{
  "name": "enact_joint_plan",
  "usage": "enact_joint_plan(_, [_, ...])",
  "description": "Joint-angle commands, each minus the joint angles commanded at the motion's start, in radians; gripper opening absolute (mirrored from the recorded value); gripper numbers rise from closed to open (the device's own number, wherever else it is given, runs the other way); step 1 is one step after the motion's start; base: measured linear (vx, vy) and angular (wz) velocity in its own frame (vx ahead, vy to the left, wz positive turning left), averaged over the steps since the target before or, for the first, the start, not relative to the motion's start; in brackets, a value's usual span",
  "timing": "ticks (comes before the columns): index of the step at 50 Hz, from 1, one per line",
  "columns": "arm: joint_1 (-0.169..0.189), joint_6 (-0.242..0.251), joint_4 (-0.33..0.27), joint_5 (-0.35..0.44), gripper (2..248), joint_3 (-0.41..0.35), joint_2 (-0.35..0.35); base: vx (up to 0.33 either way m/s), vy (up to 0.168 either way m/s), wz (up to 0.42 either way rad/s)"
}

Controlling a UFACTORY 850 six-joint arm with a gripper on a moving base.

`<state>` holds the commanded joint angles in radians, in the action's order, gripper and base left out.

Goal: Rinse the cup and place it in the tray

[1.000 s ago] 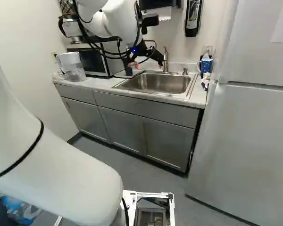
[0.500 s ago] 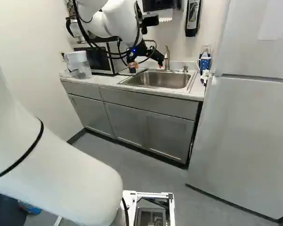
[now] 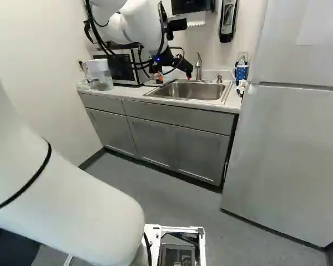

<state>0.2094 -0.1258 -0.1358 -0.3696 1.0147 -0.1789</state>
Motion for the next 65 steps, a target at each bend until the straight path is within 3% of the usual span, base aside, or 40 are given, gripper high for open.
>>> enact_joint_plan(45, [0.0, 0.0, 0.0, 0.002, 247, -0.005, -0.004, -0.018, 0.006, 0.003])
enact_joint_plan(65, [-0.006, 0.004, 0.004, 0.037, 247, -0.031, -0.007, 0.0, 0.0, 0.0])
